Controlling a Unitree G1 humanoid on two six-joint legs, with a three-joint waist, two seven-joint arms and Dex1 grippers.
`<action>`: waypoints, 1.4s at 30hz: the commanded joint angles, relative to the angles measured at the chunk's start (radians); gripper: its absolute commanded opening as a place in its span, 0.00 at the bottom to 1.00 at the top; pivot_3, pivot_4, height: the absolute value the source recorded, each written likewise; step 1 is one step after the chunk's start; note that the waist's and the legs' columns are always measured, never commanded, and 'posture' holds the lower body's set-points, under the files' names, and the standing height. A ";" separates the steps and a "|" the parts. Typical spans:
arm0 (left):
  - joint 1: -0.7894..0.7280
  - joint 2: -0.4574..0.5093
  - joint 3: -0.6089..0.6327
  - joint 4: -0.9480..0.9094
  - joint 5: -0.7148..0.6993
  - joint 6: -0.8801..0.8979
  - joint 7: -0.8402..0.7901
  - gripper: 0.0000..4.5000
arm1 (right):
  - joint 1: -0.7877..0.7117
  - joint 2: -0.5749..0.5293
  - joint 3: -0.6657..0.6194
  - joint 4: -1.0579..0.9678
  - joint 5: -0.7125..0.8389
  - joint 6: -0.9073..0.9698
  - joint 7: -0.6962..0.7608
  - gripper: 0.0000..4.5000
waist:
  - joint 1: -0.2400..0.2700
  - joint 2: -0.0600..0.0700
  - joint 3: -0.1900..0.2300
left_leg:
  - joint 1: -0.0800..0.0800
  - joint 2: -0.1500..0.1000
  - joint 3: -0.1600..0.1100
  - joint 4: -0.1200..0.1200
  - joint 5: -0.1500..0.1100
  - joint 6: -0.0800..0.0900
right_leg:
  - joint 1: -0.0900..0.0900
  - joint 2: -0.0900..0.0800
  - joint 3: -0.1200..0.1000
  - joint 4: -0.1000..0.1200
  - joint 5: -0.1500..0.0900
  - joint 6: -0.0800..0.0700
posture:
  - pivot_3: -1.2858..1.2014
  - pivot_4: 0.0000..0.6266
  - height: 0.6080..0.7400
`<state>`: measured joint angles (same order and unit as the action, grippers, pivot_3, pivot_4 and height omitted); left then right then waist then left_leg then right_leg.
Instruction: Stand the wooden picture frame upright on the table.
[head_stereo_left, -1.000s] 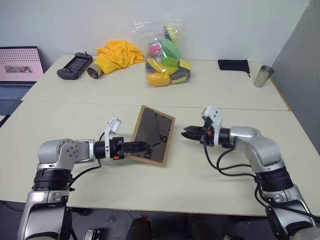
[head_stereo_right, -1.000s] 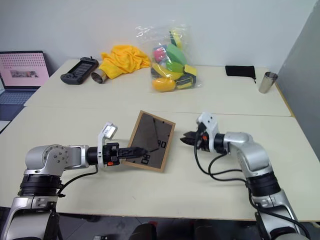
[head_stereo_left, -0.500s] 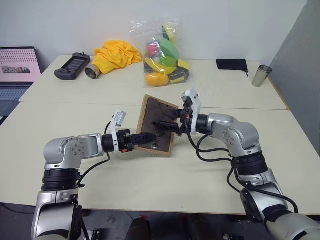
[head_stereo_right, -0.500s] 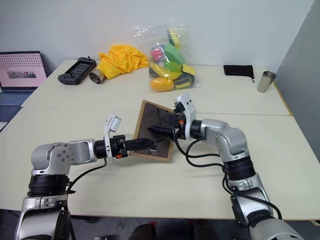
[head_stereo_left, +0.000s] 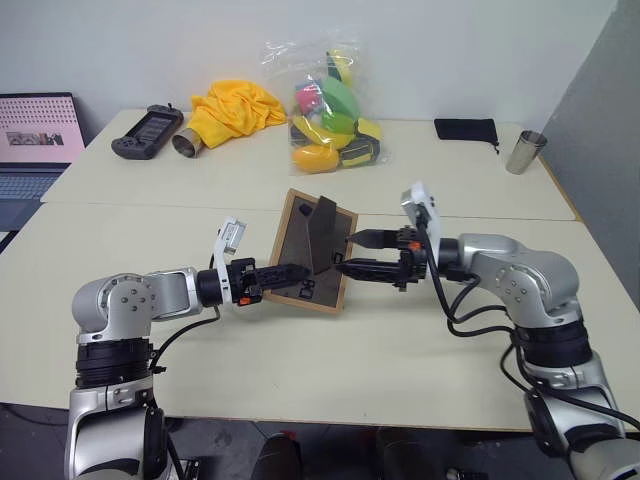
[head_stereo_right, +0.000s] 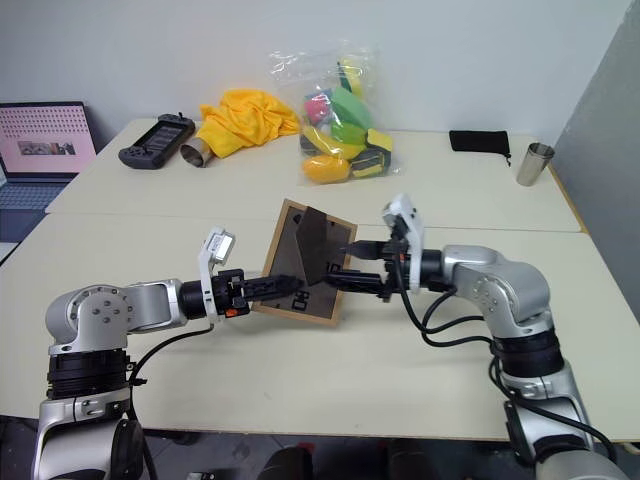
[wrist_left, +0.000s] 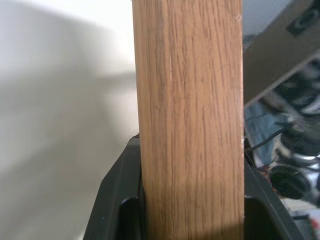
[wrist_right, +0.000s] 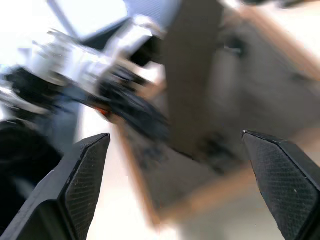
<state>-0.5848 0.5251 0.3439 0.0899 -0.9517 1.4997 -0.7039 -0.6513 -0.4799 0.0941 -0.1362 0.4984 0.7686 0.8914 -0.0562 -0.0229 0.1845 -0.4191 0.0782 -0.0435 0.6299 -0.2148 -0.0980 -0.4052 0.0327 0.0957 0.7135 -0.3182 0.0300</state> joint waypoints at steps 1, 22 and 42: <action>-0.044 0.009 0.098 0.086 -0.219 0.115 0.065 0.28 | 0.088 -0.125 0.108 0.101 -0.391 -0.714 -0.014 0.99 | 0.000 -0.001 0.000 | 0.000 0.000 0.000 0.000 0.000 0.000 | 0.000 0.000 0.000 0.000 -0.001 0.002 | 0.52 0.24 1.00; 0.117 0.126 -0.126 0.080 -1.021 -0.075 0.625 0.28 | -0.164 -0.016 0.288 0.639 -1.172 -1.702 -0.778 0.89 | 0.000 -0.002 0.001 | 0.003 0.000 0.000 0.000 0.003 -0.005 | 0.001 -0.002 0.002 0.003 0.001 -0.002 | 0.52 0.24 1.00; 0.146 0.309 -0.062 -0.063 -0.941 -0.256 0.555 0.93 | -0.123 -0.028 0.266 0.706 -0.893 -1.685 -0.594 0.29 | 0.004 -0.002 0.001 | 0.003 0.000 0.000 0.001 0.003 -0.004 | 0.001 -0.002 0.001 0.003 0.001 -0.002 | 0.52 0.24 1.00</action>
<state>-0.4168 0.7792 0.2125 0.0597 -1.9414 1.2692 -0.1041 -0.7859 -0.5027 0.4064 0.5783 -0.5555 -0.9514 0.2204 -0.0524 -0.0249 0.1855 -0.4165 0.0779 -0.0439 0.6305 -0.2127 -0.1017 -0.4038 0.0309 0.0969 0.7165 -0.3171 0.0283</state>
